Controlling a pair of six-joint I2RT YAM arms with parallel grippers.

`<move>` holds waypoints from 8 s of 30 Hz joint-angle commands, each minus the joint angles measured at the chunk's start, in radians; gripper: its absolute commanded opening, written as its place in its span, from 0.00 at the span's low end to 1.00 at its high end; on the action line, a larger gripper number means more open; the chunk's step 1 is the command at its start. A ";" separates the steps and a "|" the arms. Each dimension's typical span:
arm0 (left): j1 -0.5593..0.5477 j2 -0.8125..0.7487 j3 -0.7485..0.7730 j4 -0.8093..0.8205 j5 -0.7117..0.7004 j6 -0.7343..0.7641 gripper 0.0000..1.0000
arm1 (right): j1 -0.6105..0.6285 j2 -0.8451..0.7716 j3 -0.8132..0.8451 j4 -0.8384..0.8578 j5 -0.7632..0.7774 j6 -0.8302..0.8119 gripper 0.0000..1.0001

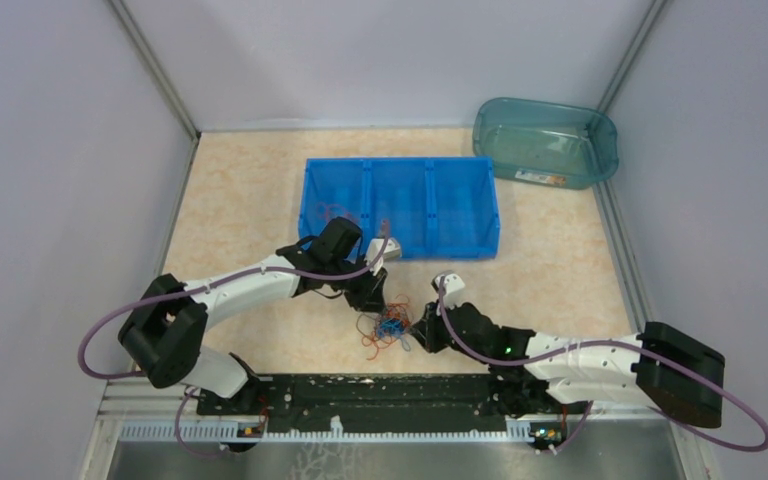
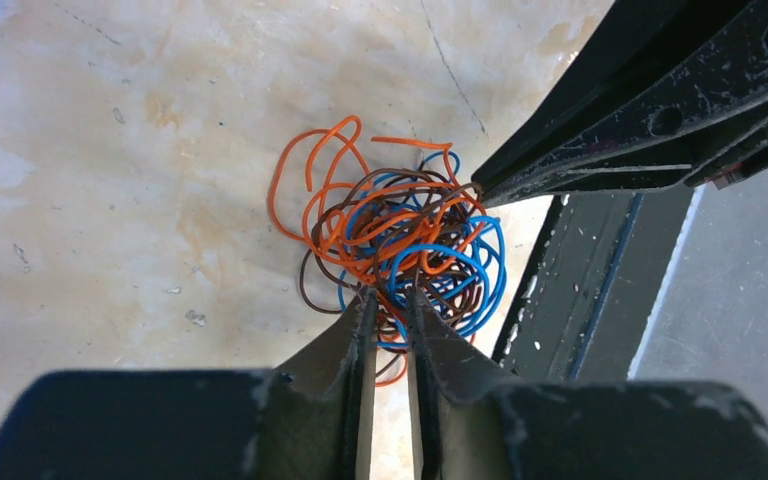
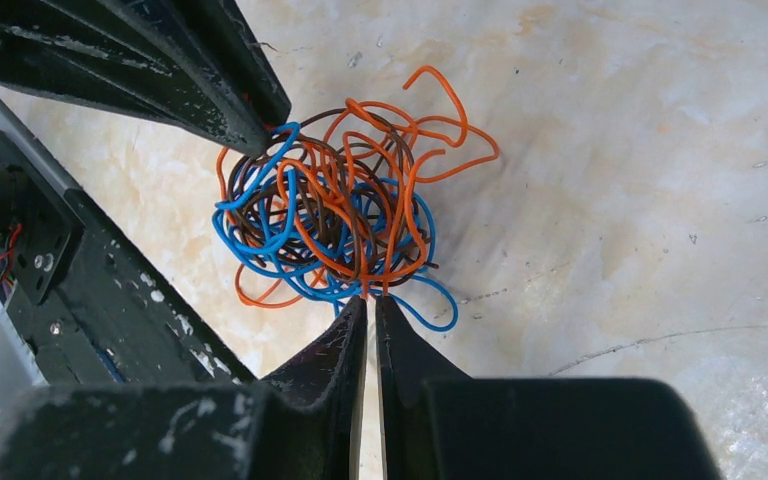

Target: Untangle the cables

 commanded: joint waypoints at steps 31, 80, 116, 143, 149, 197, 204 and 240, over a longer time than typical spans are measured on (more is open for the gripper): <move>-0.006 -0.235 0.365 -0.478 0.185 0.489 0.00 | -0.010 -0.274 0.339 -0.253 0.065 -0.232 0.54; -0.006 -0.322 0.503 -0.590 0.239 0.642 0.00 | -0.042 -0.118 0.083 0.067 -0.140 -0.323 0.92; -0.006 -0.342 0.702 -0.636 0.251 0.571 0.00 | -0.046 0.509 -0.011 1.228 -0.120 -0.303 0.63; -0.006 -0.372 0.670 -0.645 0.216 0.608 0.01 | -0.070 0.221 -0.015 0.909 0.083 -0.318 0.00; -0.006 -0.499 0.313 -0.549 0.083 0.693 0.47 | -0.101 -0.145 0.085 0.421 0.104 -0.403 0.00; -0.006 -0.501 0.075 0.137 0.260 0.072 0.01 | -0.101 -0.174 0.434 0.229 -0.263 -0.238 0.69; -0.005 -0.496 0.233 0.039 0.306 0.135 0.01 | -0.100 -0.371 0.295 0.087 -0.162 -0.295 0.80; -0.006 -0.421 0.539 -0.071 0.365 0.193 0.01 | -0.095 0.072 0.262 0.535 -0.332 -0.250 0.61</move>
